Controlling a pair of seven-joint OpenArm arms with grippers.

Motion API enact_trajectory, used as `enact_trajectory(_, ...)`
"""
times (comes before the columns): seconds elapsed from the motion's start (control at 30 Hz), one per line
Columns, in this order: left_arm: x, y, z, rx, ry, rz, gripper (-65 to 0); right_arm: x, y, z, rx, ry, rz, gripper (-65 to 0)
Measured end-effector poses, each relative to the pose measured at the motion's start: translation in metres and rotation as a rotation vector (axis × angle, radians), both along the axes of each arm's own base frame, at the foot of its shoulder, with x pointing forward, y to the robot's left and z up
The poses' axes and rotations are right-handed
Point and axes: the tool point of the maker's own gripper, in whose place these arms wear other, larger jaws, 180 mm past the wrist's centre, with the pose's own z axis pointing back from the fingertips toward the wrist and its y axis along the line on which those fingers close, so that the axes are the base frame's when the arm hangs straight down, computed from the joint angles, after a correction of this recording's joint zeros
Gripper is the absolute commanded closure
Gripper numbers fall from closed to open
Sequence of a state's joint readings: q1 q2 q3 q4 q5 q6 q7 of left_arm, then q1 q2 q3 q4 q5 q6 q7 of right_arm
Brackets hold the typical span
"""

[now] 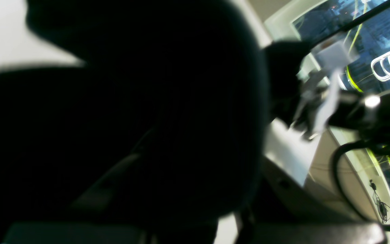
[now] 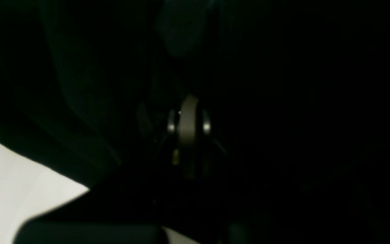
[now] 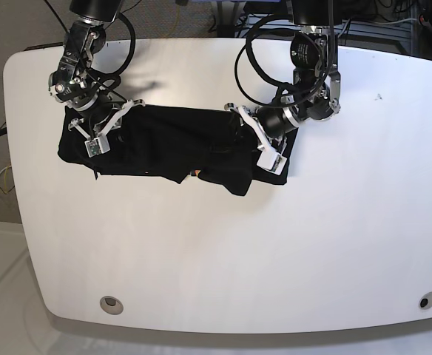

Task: Fold the T-shirt properly
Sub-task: 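Fold the held strip end with the left gripper toward the right gripper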

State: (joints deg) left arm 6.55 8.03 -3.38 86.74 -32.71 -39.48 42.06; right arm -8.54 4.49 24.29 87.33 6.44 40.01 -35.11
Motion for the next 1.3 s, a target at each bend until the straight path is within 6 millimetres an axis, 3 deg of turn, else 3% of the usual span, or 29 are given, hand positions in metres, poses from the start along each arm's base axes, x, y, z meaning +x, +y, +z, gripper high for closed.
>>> enact_trajectory(0.1,-0.001,0.004,-0.011,0.012,0.018,0.016,-7.4,0.000,0.000,0.000,0.001,0.000,-0.001,0.0)
enact_trajectory(0.23,0.001,0.005,-0.013,0.001,0.015,0.031,-30.0,0.000,0.000,0.000,0.000,0.000,-0.002,0.0)
enact_trajectory(0.33,0.003,0.008,-0.011,-0.001,0.003,0.033,-50.3,0.000,0.000,0.000,0.000,0.000,-0.002,0.0)
enact_trajectory(0.4,0.003,0.011,-0.011,0.003,-0.004,0.033,-57.2,0.000,0.000,0.000,0.001,0.000,-0.002,0.0)
enact_trajectory(0.67,0.008,0.016,0.002,0.018,-0.049,0.037,-53.1,0.000,0.001,0.000,0.003,0.000,-0.002,0.0)
enact_trajectory(1.3,0.016,0.023,0.087,0.036,-0.287,0.008,-53.1,0.000,0.001,0.000,0.003,-0.001,-0.002,0.0)
